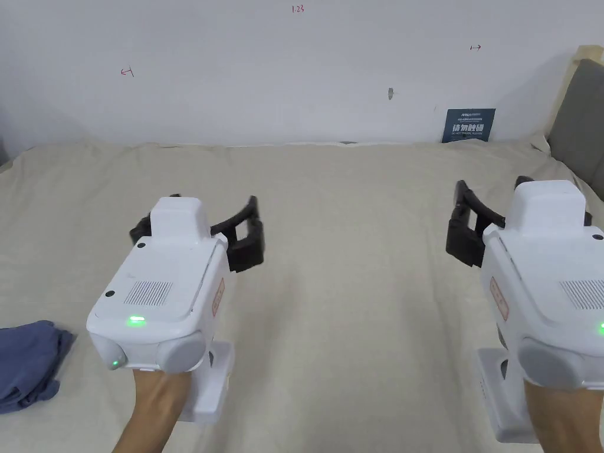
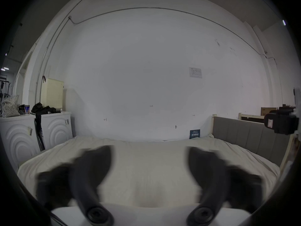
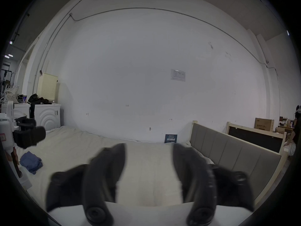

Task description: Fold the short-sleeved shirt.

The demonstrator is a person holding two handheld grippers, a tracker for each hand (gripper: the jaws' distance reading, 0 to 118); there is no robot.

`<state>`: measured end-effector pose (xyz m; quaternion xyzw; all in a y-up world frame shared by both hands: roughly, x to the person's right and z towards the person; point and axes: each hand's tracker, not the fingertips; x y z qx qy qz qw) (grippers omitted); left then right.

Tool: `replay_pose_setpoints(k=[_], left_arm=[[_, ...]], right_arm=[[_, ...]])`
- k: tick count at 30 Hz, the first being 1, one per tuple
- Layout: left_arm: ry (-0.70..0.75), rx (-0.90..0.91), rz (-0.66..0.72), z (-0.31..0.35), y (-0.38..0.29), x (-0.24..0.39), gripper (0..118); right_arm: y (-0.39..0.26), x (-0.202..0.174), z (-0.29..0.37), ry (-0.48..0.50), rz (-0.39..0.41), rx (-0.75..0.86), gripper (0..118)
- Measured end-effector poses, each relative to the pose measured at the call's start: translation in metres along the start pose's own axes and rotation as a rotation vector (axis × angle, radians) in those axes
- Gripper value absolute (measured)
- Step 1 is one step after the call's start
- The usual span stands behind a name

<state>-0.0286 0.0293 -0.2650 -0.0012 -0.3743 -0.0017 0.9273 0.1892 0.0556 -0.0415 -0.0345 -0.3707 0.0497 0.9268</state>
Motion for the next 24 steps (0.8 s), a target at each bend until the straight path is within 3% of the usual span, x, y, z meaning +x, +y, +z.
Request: replay_pose_setpoints(k=[1, 3, 4, 24], left_arm=[[0.002, -0.006, 0.003, -0.0011, 0.0002, -0.0004, 112], [0.006, 0.024, -0.003, 0.001, -0.0028, 0.0012, 118], [0.005, 0.018, -0.007, 0.0003, -0.0026, 0.0014, 118], [0.04, 0.043, -0.02, 0.0053, 0.0002, -0.0031, 118]], right_arm=[[-0.0004, -0.0002, -0.0005, -0.001, -0.004, -0.002, 74], [-0.0006, -0.0007, -0.0011, 0.001, -0.011, -0.006, 110], [-0.0012, -0.0014, -0.0007, -0.004, -0.015, -0.001, 118], [0.0017, -0.0021, 0.004, -0.028, -0.019, 0.025, 118]])
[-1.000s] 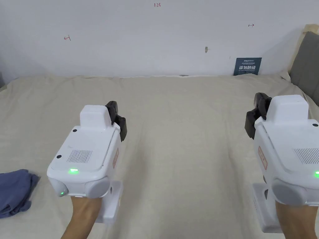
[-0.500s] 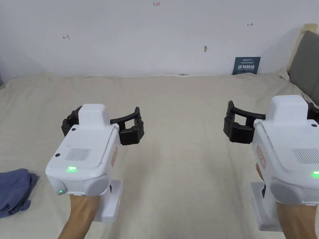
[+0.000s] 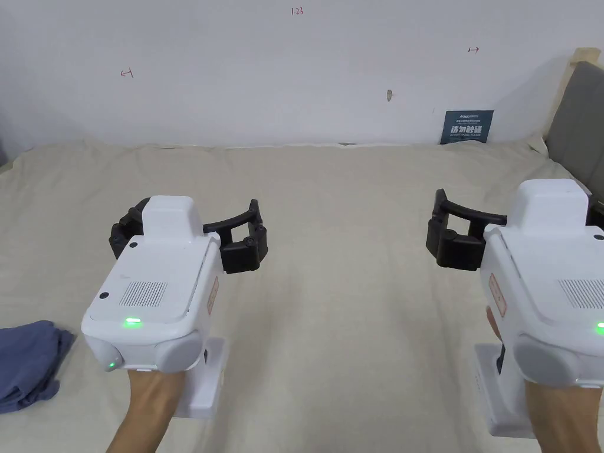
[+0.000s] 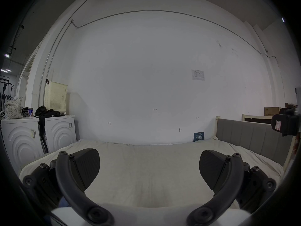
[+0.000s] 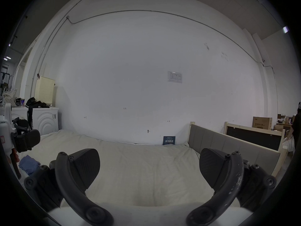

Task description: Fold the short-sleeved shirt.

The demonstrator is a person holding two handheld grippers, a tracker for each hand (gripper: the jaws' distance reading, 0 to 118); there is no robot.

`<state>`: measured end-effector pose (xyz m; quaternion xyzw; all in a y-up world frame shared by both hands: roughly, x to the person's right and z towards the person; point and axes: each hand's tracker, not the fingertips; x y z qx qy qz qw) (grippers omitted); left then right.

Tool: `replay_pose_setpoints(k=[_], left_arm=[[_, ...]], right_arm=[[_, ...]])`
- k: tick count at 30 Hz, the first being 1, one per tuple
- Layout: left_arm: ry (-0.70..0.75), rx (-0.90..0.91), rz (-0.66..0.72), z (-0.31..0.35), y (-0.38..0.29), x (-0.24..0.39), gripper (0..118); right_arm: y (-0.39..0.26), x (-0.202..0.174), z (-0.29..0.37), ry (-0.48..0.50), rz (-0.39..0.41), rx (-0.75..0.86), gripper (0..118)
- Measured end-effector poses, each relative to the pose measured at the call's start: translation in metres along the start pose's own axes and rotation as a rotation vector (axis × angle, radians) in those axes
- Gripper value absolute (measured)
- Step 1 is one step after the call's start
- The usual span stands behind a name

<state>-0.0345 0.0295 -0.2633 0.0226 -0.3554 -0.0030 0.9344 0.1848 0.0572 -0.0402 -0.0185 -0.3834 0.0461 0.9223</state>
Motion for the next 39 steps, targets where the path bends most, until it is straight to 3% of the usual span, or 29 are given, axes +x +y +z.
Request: replay_pose_setpoints(k=[39], left_arm=[[-0.009, 0.017, -0.01, 0.0034, 0.0014, -0.0014, 118]], right_arm=[[0.0057, -0.0026, 0.0005, 0.018, -0.002, -0.031, 118]])
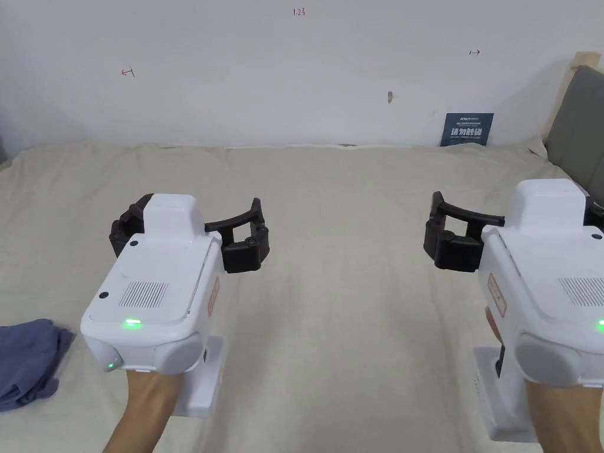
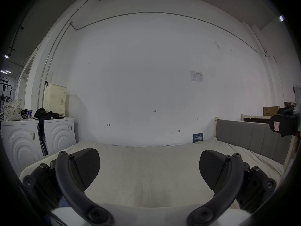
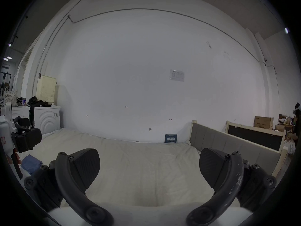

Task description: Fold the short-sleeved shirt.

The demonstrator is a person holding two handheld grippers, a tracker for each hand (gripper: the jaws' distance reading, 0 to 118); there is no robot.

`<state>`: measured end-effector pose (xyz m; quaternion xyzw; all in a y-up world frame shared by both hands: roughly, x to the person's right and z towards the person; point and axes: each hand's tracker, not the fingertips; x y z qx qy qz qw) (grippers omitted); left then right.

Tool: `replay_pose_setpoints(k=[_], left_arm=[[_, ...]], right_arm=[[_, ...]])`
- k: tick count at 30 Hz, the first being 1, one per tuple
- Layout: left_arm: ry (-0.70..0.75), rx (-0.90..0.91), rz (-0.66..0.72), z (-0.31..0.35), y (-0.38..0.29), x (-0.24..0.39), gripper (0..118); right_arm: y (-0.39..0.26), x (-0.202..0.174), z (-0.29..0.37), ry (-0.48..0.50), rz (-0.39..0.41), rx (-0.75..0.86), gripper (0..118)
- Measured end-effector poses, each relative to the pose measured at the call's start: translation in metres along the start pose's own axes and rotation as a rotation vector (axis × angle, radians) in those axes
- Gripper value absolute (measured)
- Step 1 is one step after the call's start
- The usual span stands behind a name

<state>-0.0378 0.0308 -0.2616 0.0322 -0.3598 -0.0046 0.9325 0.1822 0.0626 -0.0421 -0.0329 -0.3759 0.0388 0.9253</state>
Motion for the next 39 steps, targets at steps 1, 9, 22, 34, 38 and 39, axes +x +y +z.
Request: replay_pose_setpoints(k=[1, 9, 22, 34, 38, 39], left_arm=[[-0.001, -0.001, 0.002, 0.0, 0.001, 0.0, 118], [-0.01, -0.007, 0.001, 0.001, 0.002, -0.003, 118], [-0.003, -0.013, 0.02, 0.0, 0.002, -0.011, 118], [-0.007, -0.02, 0.017, 0.0, -0.002, -0.01, 118], [-0.008, -0.021, 0.02, 0.0, -0.002, -0.01, 118], [-0.008, -0.02, 0.02, 0.0, -0.002, -0.01, 118]], right_arm=[[0.001, 0.0, -0.002, -0.002, -0.019, -0.027, 118], [0.001, 0.014, -0.02, 0.005, -0.33, -0.427, 118], [0.003, 0.017, -0.018, -0.039, -0.29, -0.453, 118], [0.001, 0.016, -0.021, -0.093, -0.289, -0.37, 117], [-0.002, 0.014, -0.016, -0.065, -0.207, -0.235, 117], [-0.002, 0.014, -0.014, -0.061, -0.195, -0.198, 117]])
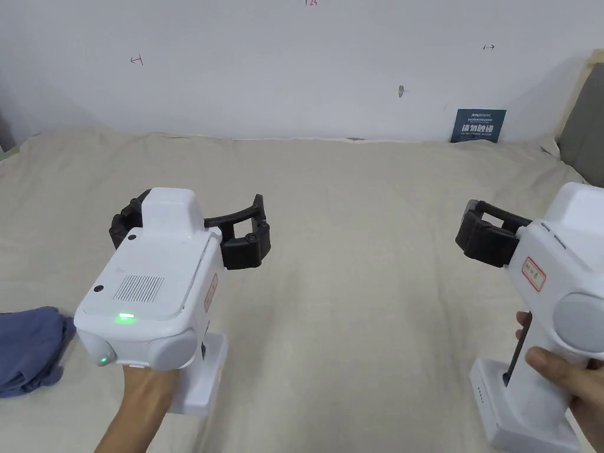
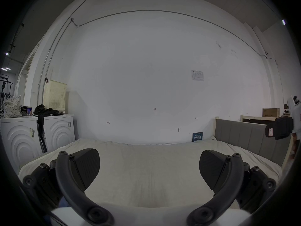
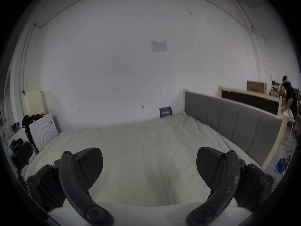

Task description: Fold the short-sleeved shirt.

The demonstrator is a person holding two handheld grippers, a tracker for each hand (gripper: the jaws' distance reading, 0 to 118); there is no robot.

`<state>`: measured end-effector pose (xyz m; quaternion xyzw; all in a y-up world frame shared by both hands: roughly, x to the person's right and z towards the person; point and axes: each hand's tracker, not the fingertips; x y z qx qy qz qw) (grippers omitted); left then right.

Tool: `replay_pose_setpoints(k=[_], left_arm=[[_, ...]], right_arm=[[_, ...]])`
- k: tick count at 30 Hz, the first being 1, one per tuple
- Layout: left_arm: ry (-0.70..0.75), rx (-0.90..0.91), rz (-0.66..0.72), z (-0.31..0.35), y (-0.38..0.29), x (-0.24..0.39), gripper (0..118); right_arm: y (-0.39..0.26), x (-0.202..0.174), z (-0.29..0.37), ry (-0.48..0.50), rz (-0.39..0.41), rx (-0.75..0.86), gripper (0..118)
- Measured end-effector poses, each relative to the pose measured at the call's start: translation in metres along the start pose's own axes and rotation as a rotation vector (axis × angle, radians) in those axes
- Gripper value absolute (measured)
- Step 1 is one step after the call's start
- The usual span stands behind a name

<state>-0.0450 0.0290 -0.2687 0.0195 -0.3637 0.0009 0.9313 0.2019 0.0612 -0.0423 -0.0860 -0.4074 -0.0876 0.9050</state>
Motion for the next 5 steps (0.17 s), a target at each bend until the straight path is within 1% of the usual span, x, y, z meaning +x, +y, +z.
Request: replay_pose_setpoints(k=[2, 5], left_arm=[[-0.002, 0.002, 0.001, 0.0, -0.0002, 0.0003, 118], [-0.007, 0.005, -0.003, 0.0, -0.0002, 0.0016, 118]], right_arm=[[-0.0025, -0.0002, 0.0035, 0.025, 0.019, 0.073, 118], [-0.0065, -0.0008, 0.0044, 0.044, 0.088, 0.169, 118]])
